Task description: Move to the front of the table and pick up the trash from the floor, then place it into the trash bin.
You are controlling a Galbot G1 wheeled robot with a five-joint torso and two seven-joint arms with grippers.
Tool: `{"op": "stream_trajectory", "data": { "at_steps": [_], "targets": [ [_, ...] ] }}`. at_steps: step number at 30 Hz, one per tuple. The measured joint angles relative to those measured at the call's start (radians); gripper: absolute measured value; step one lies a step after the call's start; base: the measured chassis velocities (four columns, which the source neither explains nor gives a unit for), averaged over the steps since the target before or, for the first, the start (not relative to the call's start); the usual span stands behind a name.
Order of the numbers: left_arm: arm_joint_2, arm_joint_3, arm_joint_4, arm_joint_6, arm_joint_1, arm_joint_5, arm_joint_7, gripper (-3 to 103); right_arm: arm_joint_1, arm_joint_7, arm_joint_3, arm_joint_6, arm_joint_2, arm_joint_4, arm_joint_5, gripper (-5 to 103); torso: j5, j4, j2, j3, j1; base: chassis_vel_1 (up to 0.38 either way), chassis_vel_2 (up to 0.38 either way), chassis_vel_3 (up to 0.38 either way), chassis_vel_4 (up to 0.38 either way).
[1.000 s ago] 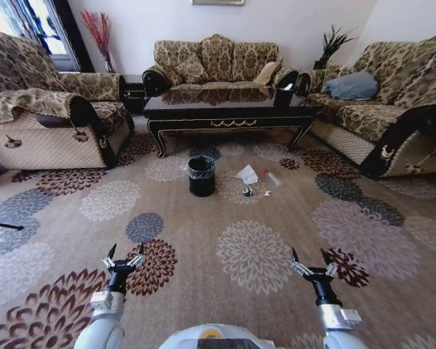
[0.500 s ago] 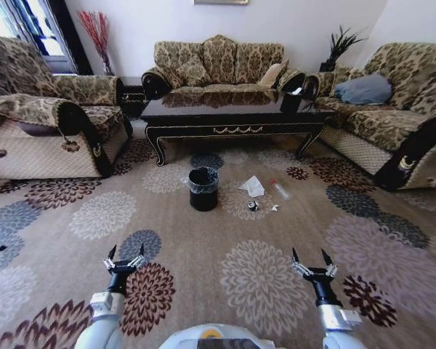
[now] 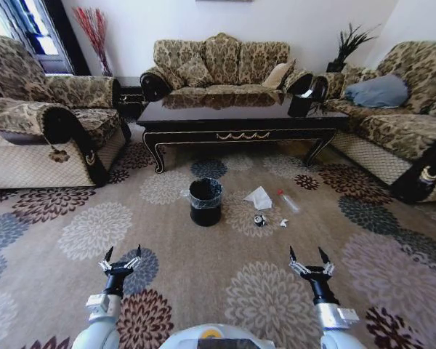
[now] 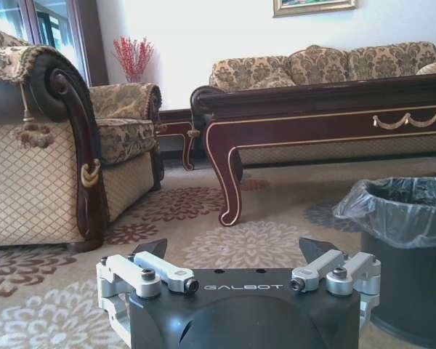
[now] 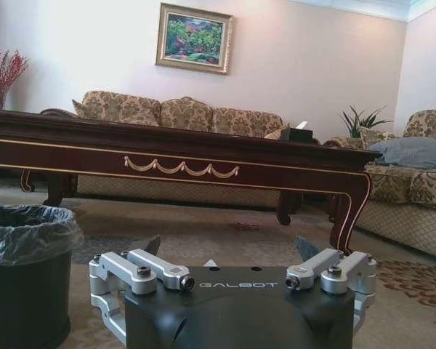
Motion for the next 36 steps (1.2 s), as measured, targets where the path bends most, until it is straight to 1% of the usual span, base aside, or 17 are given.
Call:
{"op": "stream_trajectory", "data": {
  "at_steps": [15,19,21,22,25,26,27,28,30,32,33,36],
  "targets": [
    [0.006,0.001,-0.002,0.004,-0.008,0.0,0.0,100,0.008,0.002,-0.006,0.0,-0.004,-0.008,-0.014,100,0.0001,0.0,0.0,0.0,0.0,-0.205,0.198,0.201,-0.194],
    [0.012,0.004,-0.002,0.011,-0.017,0.0,0.0,100,0.011,0.008,-0.007,-0.001,-0.004,-0.011,-0.019,100,0.0001,0.0001,0.0,0.0,0.0,-0.163,0.17,0.173,-0.162],
    [0.028,0.023,-0.007,0.029,-0.042,0.005,-0.003,100,0.011,0.018,-0.007,-0.001,-0.004,-0.017,-0.028,100,0.0,0.0,0.0,0.0,0.0,-0.139,0.16,0.15,-0.156],
    [0.028,0.023,-0.007,0.029,-0.042,0.005,-0.003,100,0.011,0.018,-0.007,-0.001,-0.004,-0.017,-0.028,100,0.0,0.0,0.0,0.0,0.0,-0.136,0.148,0.136,-0.149],
    [0.061,0.061,-0.021,0.077,-0.098,0.008,-0.017,100,0.014,0.027,-0.007,-0.001,-0.003,-0.026,-0.03,100,0.0001,0.0001,0.0,0.0,0.0,-0.102,0.104,0.103,-0.102],
    [0.077,0.082,-0.027,0.105,-0.123,0.0,-0.024,100,0.014,0.028,-0.008,0.0,-0.003,-0.028,-0.029,100,0.0001,0.0,0.0,0.0,0.0,-0.025,0.041,0.03,-0.053],
    [0.077,0.082,-0.027,0.105,-0.123,0.0,-0.024,100,0.014,0.028,-0.008,0.0,-0.003,-0.028,-0.029,100,0.0001,0.0,0.0,0.0,0.0,-0.025,0.041,0.03,-0.053],
    [0.09,0.1,-0.036,0.135,-0.144,-0.012,-0.032,100,0.015,0.028,-0.007,0.001,-0.003,-0.031,-0.029,100,-0.0001,-0.0001,0.0,0.0,0.0,0.0,0.0,0.0,0.0],
    [0.12,0.153,-0.077,0.223,-0.193,-0.065,-0.065,100,0.015,0.028,-0.007,0.005,-0.002,-0.035,-0.029,100,0.0,-0.0002,0.0,0.0,0.0,0.0,0.0,0.0,0.0],
    [0.145,0.203,-0.138,0.307,-0.229,-0.134,-0.112,100,0.013,0.028,-0.006,0.007,0.0,-0.036,-0.03,100,0.0001,-0.0003,0.0,0.0,0.0,0.0,0.0,0.0,0.0],
    [0.145,0.203,-0.138,0.307,-0.229,-0.134,-0.112,100,0.013,0.028,-0.006,0.007,0.0,-0.036,-0.03,100,0.0001,-0.0003,0.0,0.0,0.0,0.0,0.0,0.0,0.0],
    [0.176,0.265,-0.218,0.419,-0.277,-0.252,-0.187,100,0.013,0.028,-0.005,0.01,0.001,-0.042,-0.03,100,0.0003,0.0001,0.0,0.0,0.0,0.0,0.0,0.0,0.0]
  ]
}}
